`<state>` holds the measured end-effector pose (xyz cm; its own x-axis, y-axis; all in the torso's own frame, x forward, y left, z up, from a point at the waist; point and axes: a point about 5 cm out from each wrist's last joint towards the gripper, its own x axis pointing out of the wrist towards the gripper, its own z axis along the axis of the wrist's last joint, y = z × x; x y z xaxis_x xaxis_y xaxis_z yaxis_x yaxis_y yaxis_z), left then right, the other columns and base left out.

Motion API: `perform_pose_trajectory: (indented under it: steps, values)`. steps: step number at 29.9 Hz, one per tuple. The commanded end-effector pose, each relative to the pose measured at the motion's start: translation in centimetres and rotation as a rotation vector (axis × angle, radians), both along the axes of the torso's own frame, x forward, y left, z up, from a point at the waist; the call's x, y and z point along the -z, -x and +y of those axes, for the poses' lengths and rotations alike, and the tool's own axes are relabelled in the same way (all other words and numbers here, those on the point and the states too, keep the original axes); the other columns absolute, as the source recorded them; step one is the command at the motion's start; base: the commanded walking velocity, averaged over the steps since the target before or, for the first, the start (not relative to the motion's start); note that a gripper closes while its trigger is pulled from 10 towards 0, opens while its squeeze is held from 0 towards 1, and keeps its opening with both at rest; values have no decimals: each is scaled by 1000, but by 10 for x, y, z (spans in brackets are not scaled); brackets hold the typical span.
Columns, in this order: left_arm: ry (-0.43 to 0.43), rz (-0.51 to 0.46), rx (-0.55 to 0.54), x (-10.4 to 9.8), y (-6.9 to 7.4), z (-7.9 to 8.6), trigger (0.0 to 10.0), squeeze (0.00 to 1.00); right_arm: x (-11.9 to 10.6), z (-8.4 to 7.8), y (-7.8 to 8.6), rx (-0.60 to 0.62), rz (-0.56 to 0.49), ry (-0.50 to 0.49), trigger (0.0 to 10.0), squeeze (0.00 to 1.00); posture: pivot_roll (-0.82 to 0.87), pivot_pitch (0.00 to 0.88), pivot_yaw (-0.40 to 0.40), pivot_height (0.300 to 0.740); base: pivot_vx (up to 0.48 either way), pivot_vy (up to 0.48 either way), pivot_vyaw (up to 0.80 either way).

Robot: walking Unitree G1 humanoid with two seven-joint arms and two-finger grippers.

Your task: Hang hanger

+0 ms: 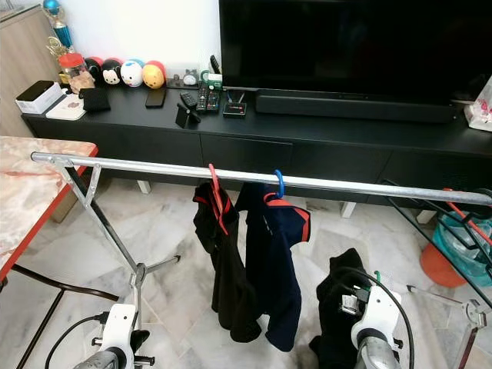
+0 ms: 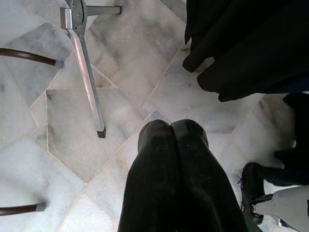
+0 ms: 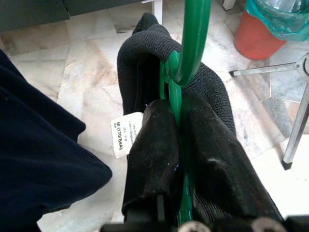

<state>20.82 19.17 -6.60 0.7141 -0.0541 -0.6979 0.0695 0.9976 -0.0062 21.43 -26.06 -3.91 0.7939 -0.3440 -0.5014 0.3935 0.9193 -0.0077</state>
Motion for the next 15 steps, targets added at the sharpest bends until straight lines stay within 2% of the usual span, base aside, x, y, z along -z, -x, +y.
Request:
perform_pose_trajectory:
  steps: [1, 6, 15]
  values:
    - [-1, 13, -9, 2, 3, 2, 10000, 0, -6, -5, -5, 13, -36, 15, 10000, 0, 65, 0, -12, 740, 0, 0, 0]
    - [0, 14, -11, 1, 3, 3, 10000, 0, -7, -2, -7, 13, -49, 8, 10000, 0, 66, 0, -7, 740, 0, 0, 0]
    - [-2, 3, -8, 0, 1, 4, 10000, 0, -8, -2, -9, 18, -50, 5, 10000, 0, 67, 0, -1, 740, -245, 0, 0]
